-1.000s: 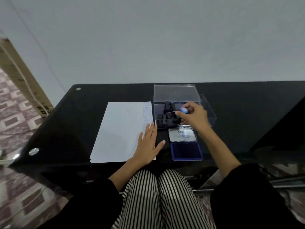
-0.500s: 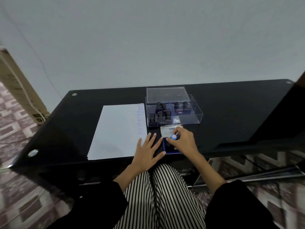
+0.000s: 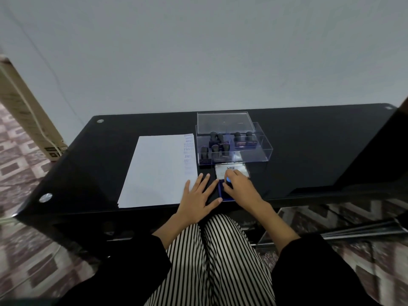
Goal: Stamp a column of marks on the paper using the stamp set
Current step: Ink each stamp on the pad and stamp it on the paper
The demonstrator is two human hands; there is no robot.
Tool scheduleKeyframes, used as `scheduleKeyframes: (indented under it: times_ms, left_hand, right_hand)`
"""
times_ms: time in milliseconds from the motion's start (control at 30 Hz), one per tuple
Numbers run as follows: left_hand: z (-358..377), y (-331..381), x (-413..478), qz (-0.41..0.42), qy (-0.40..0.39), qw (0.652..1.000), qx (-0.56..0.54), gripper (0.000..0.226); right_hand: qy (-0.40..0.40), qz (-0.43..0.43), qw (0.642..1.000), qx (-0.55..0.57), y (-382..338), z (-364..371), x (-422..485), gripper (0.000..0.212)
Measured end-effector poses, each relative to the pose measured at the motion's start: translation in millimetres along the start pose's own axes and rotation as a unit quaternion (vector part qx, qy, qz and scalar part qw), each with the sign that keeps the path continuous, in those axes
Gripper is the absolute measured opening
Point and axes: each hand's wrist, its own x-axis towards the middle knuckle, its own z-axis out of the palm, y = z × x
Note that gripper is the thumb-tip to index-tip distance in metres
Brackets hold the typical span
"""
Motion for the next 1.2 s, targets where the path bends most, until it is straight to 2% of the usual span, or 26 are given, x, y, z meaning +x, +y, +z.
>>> scheduleKeyframes:
  times_ms: [167,300,400,500,700,1200]
  left_hand:
    - [0,1,-1,0.002,0.005,1.000,0.002,0.063]
    - [0,0,0,0.001,0.003,1.000,0.008,0.069]
    - [1,0,-1,0.002,0.004,1.000,0.018,0.070]
    - [3,0,0,0.007,0.013,1.000,0.022,0.083]
    - [5,0,0,0.007,0.022,1.000,0.014,0.084]
    - [8,1,0,0.007,0.032,0.999,0.022,0.084]
  right_hand:
    - [-0.088,-0.015,0.996,-0.002,2,-12,9,0.006]
    - [-0.102,-0.012,0.995,0.010,4,-15,12,0.009]
    - [-0.080,-0.009,0.997,0.014,3,-11,9,0.008]
    - [-0.036,-0.006,0.999,0.000,0,-4,5,0.006]
    - [0.026,-0.010,0.999,-0.045,-3,6,-2,0.006]
    - [0.057,0.013,0.997,-0.057,-3,14,-2,0.009]
